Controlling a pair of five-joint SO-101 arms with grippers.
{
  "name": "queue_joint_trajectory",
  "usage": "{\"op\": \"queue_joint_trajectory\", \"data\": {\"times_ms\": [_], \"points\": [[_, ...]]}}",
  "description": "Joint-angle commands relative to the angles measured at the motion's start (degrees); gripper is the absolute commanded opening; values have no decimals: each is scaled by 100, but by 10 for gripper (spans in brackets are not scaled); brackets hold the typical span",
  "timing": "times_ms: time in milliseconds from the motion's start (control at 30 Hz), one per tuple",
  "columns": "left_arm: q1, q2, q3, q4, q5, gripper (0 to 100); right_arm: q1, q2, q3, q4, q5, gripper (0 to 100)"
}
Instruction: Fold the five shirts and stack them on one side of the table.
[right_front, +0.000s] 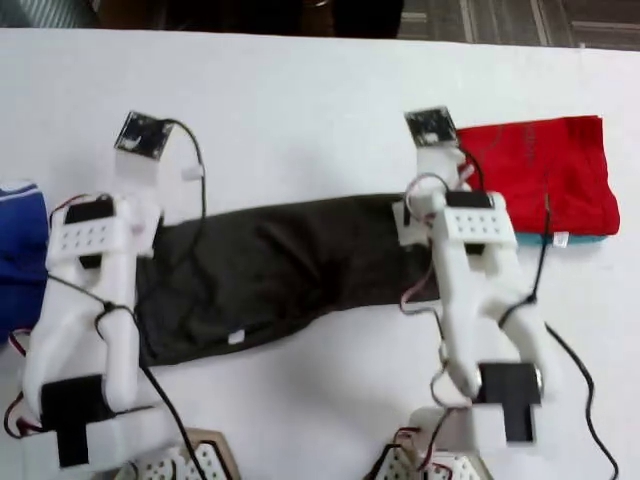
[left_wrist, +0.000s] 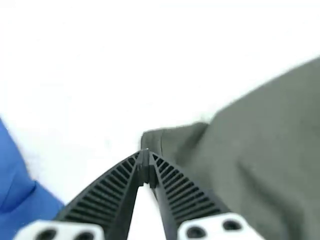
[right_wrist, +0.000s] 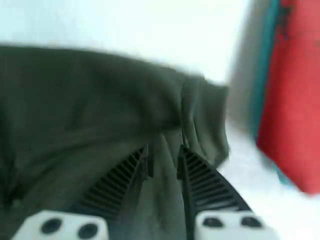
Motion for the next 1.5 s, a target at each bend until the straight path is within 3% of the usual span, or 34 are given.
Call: {"op": "queue_joint_trajectory", "data": {"times_ms": [0, 200, 433, 700, 867, 1067, 1267, 1467], "points": [[-62, 492, -110, -413, 70, 25, -233, 857, -1055, 22, -53, 94], [-79, 1574, -945, 167, 70, 25, -321, 2220, -2497, 831, -26, 96], [-563, 1899, -1446, 299, 35, 25, 224, 3011, -3323, 1051, -9, 95], [-571, 1635, -1420, 404, 79, 25, -189, 2343, -3727, 1982, 211, 94], [-554, 624, -1367, 1099, 97, 25, -233, 1341, -3736, 2659, 343, 98], [-264, -1178, -321, 1477, 123, 25, 31, 831, -3736, 3433, 378, 182], [132, -2769, 1824, 879, 132, 25, 84, 831, -3490, 3653, 396, 211], [-668, -2875, 2501, 422, 387, 25, 163, -119, -2418, 3591, 1099, 211]]}}
